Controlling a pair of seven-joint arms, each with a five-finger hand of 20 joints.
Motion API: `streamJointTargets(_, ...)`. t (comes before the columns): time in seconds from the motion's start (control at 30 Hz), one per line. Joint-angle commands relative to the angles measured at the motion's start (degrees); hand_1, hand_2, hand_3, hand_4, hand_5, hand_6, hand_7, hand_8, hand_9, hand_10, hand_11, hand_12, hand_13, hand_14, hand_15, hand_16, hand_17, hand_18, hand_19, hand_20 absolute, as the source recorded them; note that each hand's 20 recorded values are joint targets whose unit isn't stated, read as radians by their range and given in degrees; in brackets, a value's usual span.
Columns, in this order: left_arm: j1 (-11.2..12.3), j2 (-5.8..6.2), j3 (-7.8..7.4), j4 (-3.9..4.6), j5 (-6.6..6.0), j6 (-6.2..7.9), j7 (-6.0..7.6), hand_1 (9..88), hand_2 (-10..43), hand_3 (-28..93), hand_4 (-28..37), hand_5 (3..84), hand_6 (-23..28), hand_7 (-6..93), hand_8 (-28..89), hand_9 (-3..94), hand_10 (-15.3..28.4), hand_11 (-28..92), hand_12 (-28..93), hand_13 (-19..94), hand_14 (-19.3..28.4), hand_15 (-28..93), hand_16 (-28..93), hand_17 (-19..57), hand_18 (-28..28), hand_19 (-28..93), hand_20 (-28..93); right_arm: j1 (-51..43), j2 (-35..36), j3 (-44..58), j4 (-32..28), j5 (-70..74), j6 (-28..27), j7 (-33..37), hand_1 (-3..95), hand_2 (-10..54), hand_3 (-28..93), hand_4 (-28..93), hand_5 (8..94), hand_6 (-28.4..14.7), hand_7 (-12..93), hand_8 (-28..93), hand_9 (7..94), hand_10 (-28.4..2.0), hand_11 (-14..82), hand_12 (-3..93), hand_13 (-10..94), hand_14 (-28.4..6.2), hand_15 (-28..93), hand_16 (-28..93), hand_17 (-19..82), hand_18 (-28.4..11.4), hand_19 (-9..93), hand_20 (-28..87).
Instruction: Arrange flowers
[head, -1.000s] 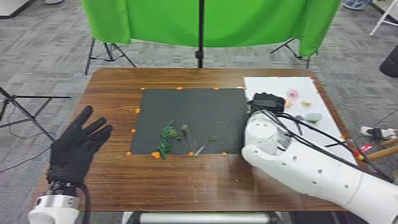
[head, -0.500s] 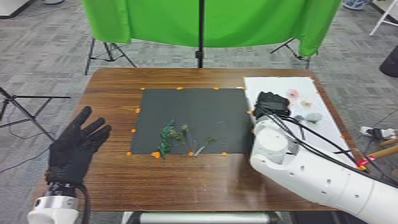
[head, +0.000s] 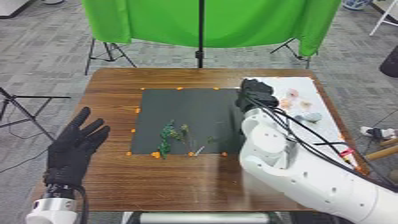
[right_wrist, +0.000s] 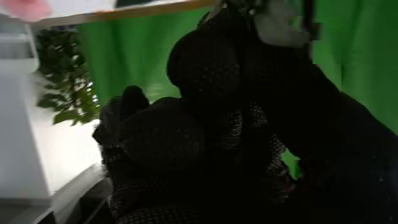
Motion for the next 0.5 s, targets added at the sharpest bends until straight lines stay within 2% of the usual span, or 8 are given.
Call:
streamJointTargets(0.03, 0.62, -0.12, -0.08, -0.04, -0.3, 0.32, -0.47, 25.1, 5.5, 81, -23.9, 32.4, 6.8, 10.8, -10, 32.8, 20.5, 20, 8, 23, 28.3, 46, -10, -10.8, 28.4, 56, -5, -6.34, -3.74, -1.05, -2.23, -1.56, -2.94, -0.47, 55.9, -9.5, 72, -28, 90.2, -3.8, 23, 12, 88.4, -11.0, 45.9, 26.8, 83, -9.1, 75, 21, 38, -26.5, 93, 38)
streamJointTargets(0.17, 0.9, -0.32, -0.44, -0.11, -0.3, 0.36, -0.84, 25.1, 5.5, 81, -23.7, 32.4, 6.8, 10.7, -10, 32.8, 20.6, 20, 8, 22, 28.3, 46, -11, -10.9, 28.4, 57, -6, -7.46, -3.88, -1.09, -2.34, -1.03, -3.25, -0.38, 55.7, -9.5, 72, -28, 90.1, -3.8, 23, 12, 88.2, -11.3, 46.2, 26.4, 83, -9.1, 75, 21, 38, -26.6, 93, 38)
streamJointTargets(0.3, 0.81, -1.18, -0.8, -0.18, 0.29, 0.0, -1.81, 25.2, 5.4, 81, -23.6, 32.4, 6.8, 10.8, -10, 32.6, 20.8, 19, 9, 22, 28.4, 46, -11, -11.0, 28.4, 57, -6, -7.88, -4.23, -1.21, -2.52, -0.79, -4.31, -0.12, 55.2, -9.5, 72, -28, 89.7, -3.6, 22, 12, 88.1, -11.4, 46.4, 25.8, 83, -9.0, 74, 21, 37, -26.5, 93, 38)
streamJointTargets(0.37, 0.74, -0.51, -0.48, -0.14, -0.18, 0.28, -1.29, 25.2, 5.4, 81, -23.4, 32.5, 6.9, 10.6, -10, 32.6, 20.8, 19, 9, 22, 28.4, 46, -11, -11.1, 28.4, 57, -7, -7.91, -4.52, -1.47, -2.16, -0.69, -4.97, -0.27, 54.9, -9.5, 71, -28, 89.6, -3.5, 22, 12, 87.9, -11.5, 46.7, 25.5, 83, -9.1, 74, 21, 37, -26.5, 93, 38)
streamJointTargets(0.5, 0.15, -0.91, -0.34, 0.06, 0.19, -0.34, -1.88, 25.6, 5.4, 81, -22.2, 32.5, 6.9, 10.5, -10, 32.5, 20.9, 19, 9, 22, 28.4, 46, -11, -11.2, 28.4, 57, -7, -7.6, -4.6, -2.58, -1.12, -0.94, -4.65, 0.16, 53.9, -9.5, 67, -28, 88.8, -2.8, 24, 11, 86.4, -11.8, 49.4, 22.1, 82, -9.1, 74, 20, 37, -26.2, 93, 38)
